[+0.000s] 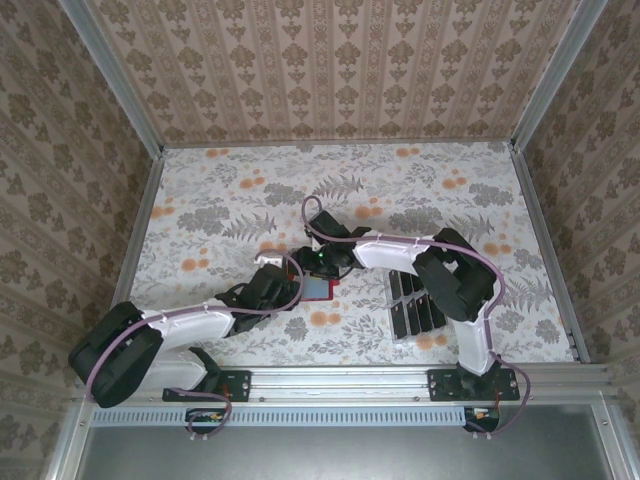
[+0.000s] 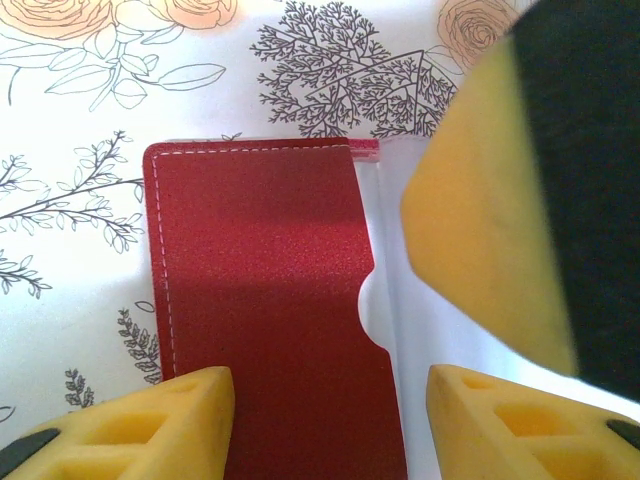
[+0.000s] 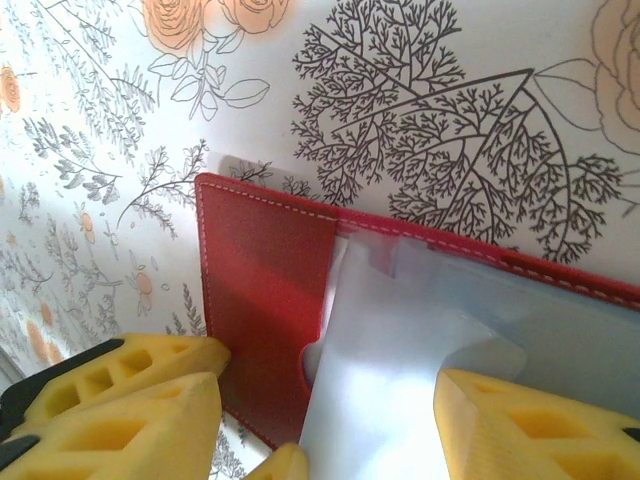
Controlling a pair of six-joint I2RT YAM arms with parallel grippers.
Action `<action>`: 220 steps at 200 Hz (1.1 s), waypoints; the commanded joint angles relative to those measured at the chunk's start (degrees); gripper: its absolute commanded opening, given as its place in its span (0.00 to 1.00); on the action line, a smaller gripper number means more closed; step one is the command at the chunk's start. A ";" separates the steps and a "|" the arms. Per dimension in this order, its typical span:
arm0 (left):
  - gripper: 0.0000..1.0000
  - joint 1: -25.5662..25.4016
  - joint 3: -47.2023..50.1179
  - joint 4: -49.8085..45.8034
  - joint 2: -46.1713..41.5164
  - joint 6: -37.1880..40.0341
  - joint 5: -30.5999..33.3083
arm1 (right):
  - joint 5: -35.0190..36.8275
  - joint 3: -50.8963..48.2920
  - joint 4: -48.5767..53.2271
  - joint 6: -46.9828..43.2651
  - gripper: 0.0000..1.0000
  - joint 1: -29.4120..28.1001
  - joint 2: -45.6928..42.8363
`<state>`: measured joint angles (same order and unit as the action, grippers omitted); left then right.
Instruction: Put the credit cards into the card holder
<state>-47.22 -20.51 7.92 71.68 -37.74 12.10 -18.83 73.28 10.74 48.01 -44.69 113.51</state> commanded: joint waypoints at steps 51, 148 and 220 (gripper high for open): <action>0.54 -0.33 0.87 -1.28 0.74 -1.55 1.65 | 2.20 -3.97 1.38 0.81 0.61 0.14 -5.91; 0.54 -0.34 0.76 -1.23 0.74 -1.33 1.45 | 1.01 -6.36 -1.94 2.80 0.62 0.21 -5.49; 0.67 -0.15 0.26 -8.91 -12.28 -1.30 3.11 | -1.20 -1.24 -2.25 3.78 0.62 -1.09 -2.62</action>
<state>-47.22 -20.38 3.99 65.39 -38.17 12.97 -18.57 68.40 8.86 51.03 -44.88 109.23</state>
